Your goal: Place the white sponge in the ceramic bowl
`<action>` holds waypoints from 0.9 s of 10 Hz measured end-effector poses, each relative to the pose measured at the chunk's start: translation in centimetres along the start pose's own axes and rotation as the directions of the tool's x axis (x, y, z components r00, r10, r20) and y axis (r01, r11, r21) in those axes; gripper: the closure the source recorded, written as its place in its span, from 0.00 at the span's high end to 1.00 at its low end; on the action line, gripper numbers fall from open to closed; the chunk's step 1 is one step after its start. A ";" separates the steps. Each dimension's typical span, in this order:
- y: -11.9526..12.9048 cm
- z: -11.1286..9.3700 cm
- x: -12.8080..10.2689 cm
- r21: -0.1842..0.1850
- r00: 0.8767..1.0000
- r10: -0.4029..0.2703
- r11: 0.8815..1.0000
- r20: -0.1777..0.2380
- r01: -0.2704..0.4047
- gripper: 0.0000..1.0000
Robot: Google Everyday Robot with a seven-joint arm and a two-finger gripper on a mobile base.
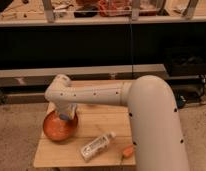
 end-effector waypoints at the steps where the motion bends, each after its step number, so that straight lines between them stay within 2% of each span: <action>1: 0.0 0.0 0.0 0.001 1.000 0.000 1.000 0.001 0.000 0.80; 9: 0.2 -0.2 -0.2 0.009 1.000 -0.002 1.000 0.006 0.002 0.80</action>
